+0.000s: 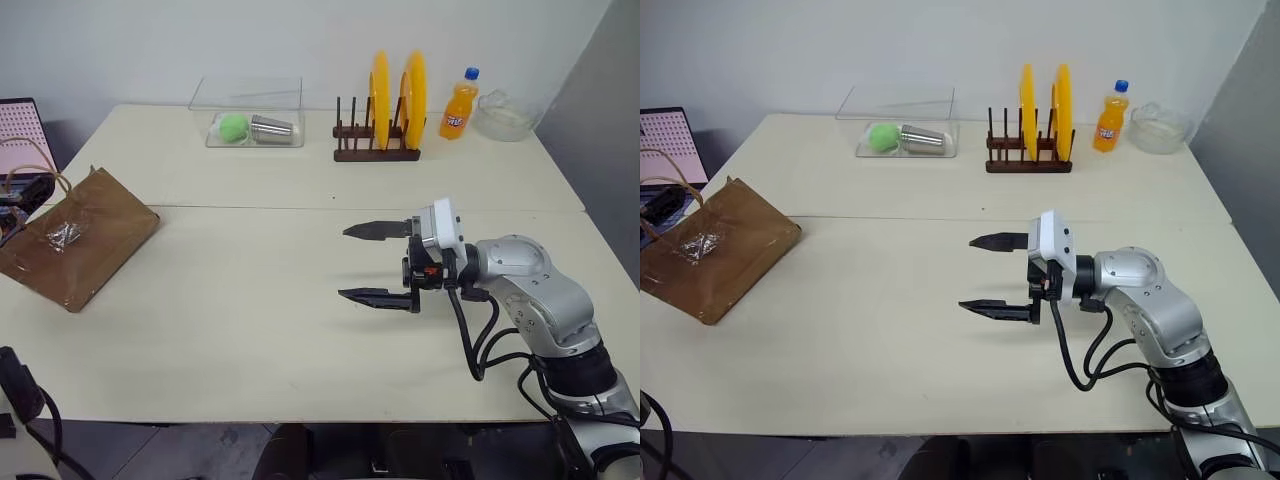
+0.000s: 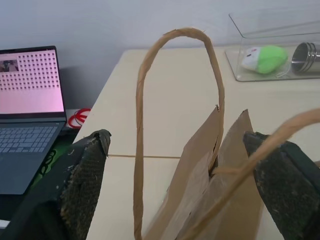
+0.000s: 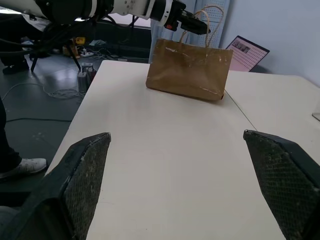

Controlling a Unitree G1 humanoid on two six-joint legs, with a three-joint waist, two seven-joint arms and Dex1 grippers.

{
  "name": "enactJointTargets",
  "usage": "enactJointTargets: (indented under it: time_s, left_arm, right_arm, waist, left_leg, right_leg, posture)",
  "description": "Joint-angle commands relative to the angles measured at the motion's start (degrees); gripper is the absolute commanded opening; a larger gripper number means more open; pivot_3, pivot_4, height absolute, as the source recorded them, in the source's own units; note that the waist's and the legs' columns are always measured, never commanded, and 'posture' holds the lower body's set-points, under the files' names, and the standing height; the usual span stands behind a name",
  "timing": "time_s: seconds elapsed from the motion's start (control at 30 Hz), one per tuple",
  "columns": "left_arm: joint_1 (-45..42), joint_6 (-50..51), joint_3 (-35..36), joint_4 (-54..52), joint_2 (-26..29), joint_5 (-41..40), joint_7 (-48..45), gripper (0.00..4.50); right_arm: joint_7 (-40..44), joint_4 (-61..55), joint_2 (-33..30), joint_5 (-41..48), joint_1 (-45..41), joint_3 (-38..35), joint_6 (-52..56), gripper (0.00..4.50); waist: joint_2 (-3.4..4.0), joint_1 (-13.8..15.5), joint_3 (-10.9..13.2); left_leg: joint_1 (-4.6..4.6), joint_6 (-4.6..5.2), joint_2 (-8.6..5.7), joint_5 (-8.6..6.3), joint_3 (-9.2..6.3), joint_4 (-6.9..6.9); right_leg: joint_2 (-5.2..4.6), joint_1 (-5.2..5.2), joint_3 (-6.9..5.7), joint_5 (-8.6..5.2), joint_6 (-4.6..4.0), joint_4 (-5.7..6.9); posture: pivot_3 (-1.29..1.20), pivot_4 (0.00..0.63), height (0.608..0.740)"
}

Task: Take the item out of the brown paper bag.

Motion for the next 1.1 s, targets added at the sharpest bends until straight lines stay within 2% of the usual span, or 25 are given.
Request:
enactJointTargets:
  time_s: [0.03, 0.4, 0.73, 0.87, 0.97, 1.1]
  left_arm:
    - [-2.85, -2.39, -0.3, 1.29, 2.59, 0.87, -1.16, 3.58]
    - [-7.39, -3.97, -2.19, 2.98, 3.27, 2.97, -3.17, 0.06]
    - [-20.53, -6.49, -10.66, 1.0, -0.33, 8.28, -14.3, 0.03]
    - [-25.76, -6.54, -13.0, 1.34, -3.72, 9.35, -18.74, 0.03]
    - [-29.27, -6.68, -14.92, 1.3, -8.33, 9.91, -22.7, 0.03]
    - [-32.36, -7.17, -15.91, 2.06, -13.14, 10.23, -23.86, 0.03]
  right_arm:
    - [-0.56, -2.48, -0.39, 0.01, -0.24, -0.86, 0.25, 4.5]
    - [-1.42, -3.12, -0.63, 0.02, 0.52, -0.87, 0.38, 4.5]
    - [-2.65, -7.18, -4.01, 1.74, 3.3, -3.39, 3.51, 4.5]
    - [-3.69, -9.4, -5.54, 2.35, 5.13, -4.72, 5.35, 4.5]
    - [-4.84, -11.17, -6.82, 2.15, 6.9, -5.64, 6.7, 4.5]
    - [-6.36, -12.76, -7.54, 2.03, 8.26, -6.46, 8.08, 4.5]
  waist:
    - [0.0, -0.02, 0.0]
    - [-0.02, -0.1, -0.01]
    - [-0.31, 0.17, 0.02]
    - [-0.36, 0.14, 0.03]
    - [-0.37, 0.15, 0.04]
    - [-0.37, -0.1, 0.05]
  left_leg:
    - [0.0, 0.0, 0.0, 0.0, -0.01, 0.0]
    - [0.0, 0.0, 0.0, 0.0, -0.01, 0.06]
    - [-0.09, 0.0, -0.03, 0.01, -0.07, 0.12]
    - [-0.2, 0.0, -0.05, 0.01, -0.12, 0.18]
    - [-0.26, -0.01, -0.04, 0.02, -0.12, 0.21]
    - [-0.44, -0.04, -0.04, 0.03, -0.19, 0.45]
  right_leg:
    - [0.0, 0.0, -0.01, 0.0, 0.0, 0.0]
    - [0.0, 0.01, -0.02, 0.0, 0.01, 0.04]
    - [0.01, 0.02, -0.1, 0.0, 0.03, 0.03]
    - [0.01, 0.02, -0.13, 0.01, 0.03, 0.02]
    - [0.01, -0.01, -0.15, 0.01, 0.04, 0.03]
    - [0.01, -0.05, -0.22, 0.01, 0.04, 0.08]
  posture:
    - [0.0, 0.15, 0.74]
    - [0.0, 0.15, 0.74]
    - [0.0, 0.15, 0.74]
    - [0.0, 0.15, 0.74]
    - [0.0, 0.15, 0.74]
    - [0.0, 0.15, 0.74]
